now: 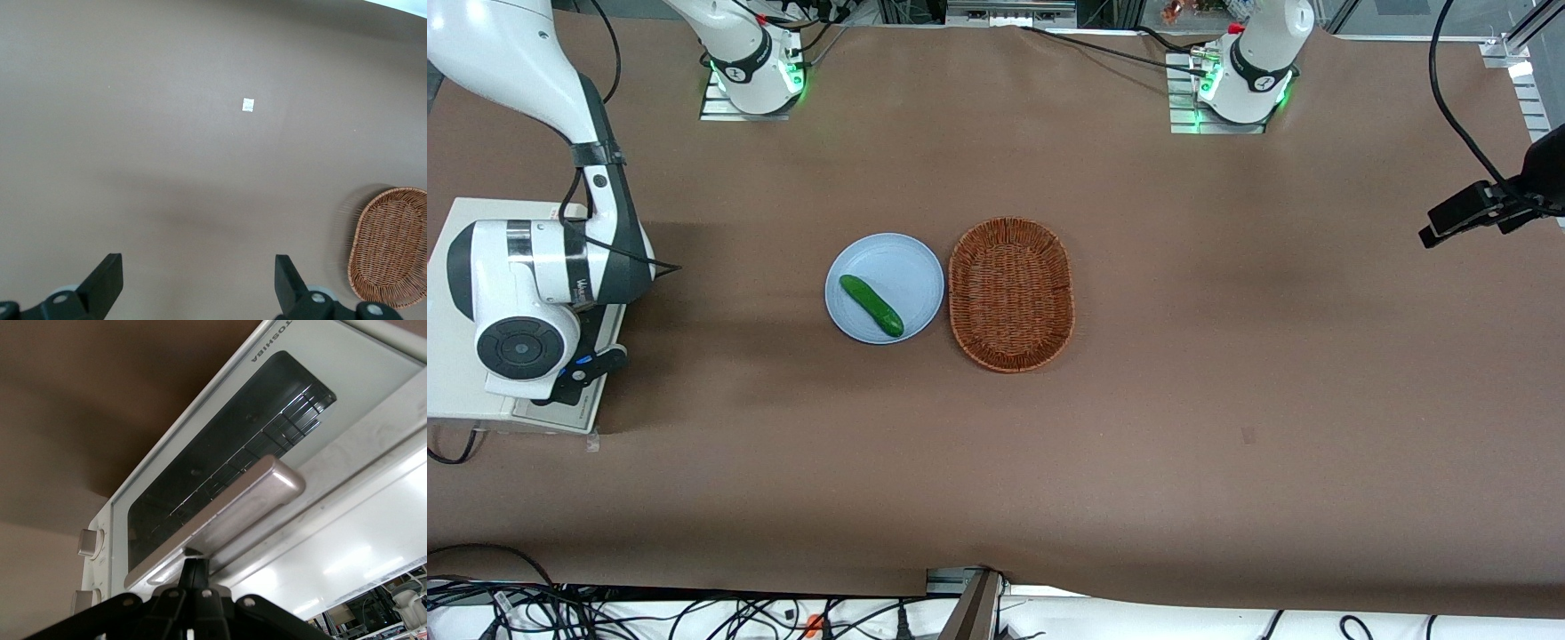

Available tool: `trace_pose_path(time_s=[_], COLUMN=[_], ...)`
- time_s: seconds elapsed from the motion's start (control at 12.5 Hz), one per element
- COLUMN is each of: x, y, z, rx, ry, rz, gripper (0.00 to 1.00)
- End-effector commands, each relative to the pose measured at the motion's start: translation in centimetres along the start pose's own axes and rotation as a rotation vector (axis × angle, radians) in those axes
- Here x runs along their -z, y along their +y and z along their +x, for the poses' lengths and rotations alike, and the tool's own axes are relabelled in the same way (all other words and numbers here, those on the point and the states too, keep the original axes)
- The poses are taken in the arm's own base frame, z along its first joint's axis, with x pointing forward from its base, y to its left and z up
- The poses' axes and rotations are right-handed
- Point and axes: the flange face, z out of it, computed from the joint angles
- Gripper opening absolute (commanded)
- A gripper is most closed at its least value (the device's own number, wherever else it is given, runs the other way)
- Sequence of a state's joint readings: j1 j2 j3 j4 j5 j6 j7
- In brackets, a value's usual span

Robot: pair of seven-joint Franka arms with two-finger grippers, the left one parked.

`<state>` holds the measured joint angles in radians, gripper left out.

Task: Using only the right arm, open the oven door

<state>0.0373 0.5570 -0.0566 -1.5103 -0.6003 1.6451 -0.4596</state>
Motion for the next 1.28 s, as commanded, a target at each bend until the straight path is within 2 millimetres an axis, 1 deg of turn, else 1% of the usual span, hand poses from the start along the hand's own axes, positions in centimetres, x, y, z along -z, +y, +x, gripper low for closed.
trace_pose_path(time_s=[0.0, 0.16, 0.4, 0.48, 0.72, 0.8, 0.88, 1.04, 1.2], x=[-1.0, -1.3, -2.0, -2.4, -1.7, -1.5, -1.8, -3.1, -4.1], y=[0.3, 0.0, -1.1, -1.9, -4.5, -5.0, -5.2, -5.8, -6.0], z=[0.3, 1.1, 2.6, 3.4, 5.4, 6.1, 6.6, 8.0, 8.5], rx=[0.017, 0.008, -0.004, -0.006, -0.051, -0.053, -0.051, -0.039, -0.036], ry=[0.004, 0.017, 0.035, 0.04, 0.057, 0.072, 0.087, 0.094, 0.087], rz=[-0.008, -0.003, 0.041, 0.069, 0.106, 0.104, 0.11, 0.113, 0.119], gripper=[0.0, 0.0, 0.0, 0.0, 0.0, 0.0, 0.0, 0.0, 0.0])
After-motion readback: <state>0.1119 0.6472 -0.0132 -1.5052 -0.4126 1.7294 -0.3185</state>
